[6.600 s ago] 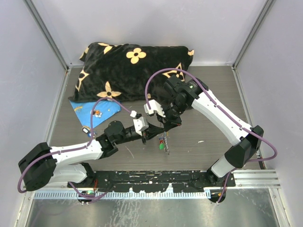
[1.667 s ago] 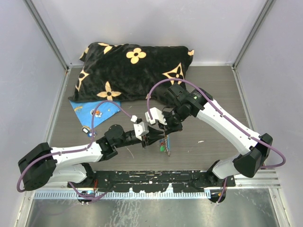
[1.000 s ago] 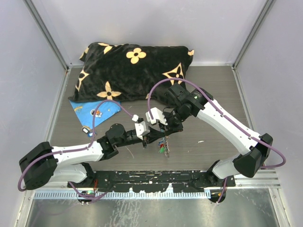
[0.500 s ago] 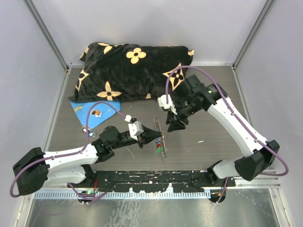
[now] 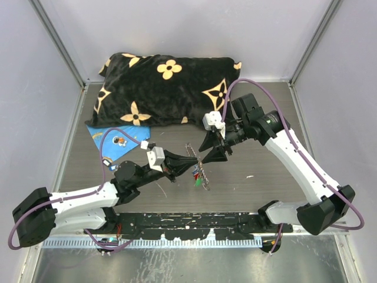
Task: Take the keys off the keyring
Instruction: Remove the key from the keyring.
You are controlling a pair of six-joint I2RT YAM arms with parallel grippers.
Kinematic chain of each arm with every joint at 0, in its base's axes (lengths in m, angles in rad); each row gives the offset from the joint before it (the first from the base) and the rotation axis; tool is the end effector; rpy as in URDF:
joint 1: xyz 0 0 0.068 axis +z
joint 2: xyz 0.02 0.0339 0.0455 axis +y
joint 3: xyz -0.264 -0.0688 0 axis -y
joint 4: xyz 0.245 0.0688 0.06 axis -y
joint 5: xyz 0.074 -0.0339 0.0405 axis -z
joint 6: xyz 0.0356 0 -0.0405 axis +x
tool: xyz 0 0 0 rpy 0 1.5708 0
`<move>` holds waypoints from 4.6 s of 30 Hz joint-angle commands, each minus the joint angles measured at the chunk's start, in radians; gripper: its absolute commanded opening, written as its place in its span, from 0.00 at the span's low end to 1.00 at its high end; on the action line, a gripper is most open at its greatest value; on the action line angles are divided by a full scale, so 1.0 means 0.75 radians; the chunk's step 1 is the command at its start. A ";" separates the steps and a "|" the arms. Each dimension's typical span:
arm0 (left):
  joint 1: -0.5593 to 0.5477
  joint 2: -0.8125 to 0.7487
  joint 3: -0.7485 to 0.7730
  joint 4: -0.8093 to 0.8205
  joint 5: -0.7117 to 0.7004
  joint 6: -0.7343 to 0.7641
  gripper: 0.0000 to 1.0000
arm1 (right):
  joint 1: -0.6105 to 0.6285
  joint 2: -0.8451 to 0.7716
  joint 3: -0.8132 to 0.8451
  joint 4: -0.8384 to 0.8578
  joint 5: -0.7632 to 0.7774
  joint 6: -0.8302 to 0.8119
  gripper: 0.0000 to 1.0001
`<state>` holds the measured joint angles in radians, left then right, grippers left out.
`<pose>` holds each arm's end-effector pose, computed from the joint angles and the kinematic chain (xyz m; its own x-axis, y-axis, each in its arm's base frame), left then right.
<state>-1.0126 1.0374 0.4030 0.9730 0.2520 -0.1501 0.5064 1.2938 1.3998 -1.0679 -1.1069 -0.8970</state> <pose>0.1095 -0.1921 0.2800 0.0325 -0.3254 -0.9450 0.9617 0.2678 -0.0592 0.1914 0.1426 0.3793 0.0716 -0.3601 -0.9301 -0.9751 -0.2216 0.0108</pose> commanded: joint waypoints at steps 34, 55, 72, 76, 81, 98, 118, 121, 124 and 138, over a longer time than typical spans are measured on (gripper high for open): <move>-0.004 -0.057 -0.015 0.199 -0.101 -0.036 0.00 | -0.024 -0.099 -0.201 0.317 -0.186 0.146 0.01; -0.002 -0.230 0.138 -0.648 0.034 0.328 0.60 | 0.350 0.135 0.263 -0.327 0.900 -0.084 0.01; -0.010 0.091 0.149 -0.166 0.053 0.157 0.33 | 0.376 0.166 0.281 -0.323 0.820 -0.082 0.01; -0.013 0.115 0.152 -0.159 0.061 0.149 0.28 | 0.376 0.163 0.291 -0.327 0.800 -0.081 0.01; -0.012 0.116 0.145 -0.159 0.052 0.158 0.28 | 0.376 0.163 0.295 -0.329 0.782 -0.082 0.01; -0.012 0.092 0.140 -0.190 0.070 0.173 0.00 | 0.376 0.163 0.300 -0.333 0.718 -0.086 0.01; -0.012 -0.055 -0.006 0.188 -0.126 -0.074 0.00 | -0.033 0.005 0.139 -0.167 -0.109 -0.017 0.54; -0.012 -0.033 -0.020 0.287 -0.162 -0.136 0.00 | -0.052 -0.025 0.058 0.013 -0.189 0.133 0.55; -0.012 -0.004 -0.022 0.358 -0.183 -0.201 0.00 | -0.065 -0.048 -0.021 0.184 -0.245 0.296 0.55; -0.013 0.014 -0.014 0.401 -0.213 -0.247 0.00 | -0.074 -0.091 -0.201 0.555 -0.281 0.629 0.39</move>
<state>-1.0191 1.0546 0.3752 1.1351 0.1192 -0.3267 0.4561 1.2598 1.2594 -0.7403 -1.2518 -0.4816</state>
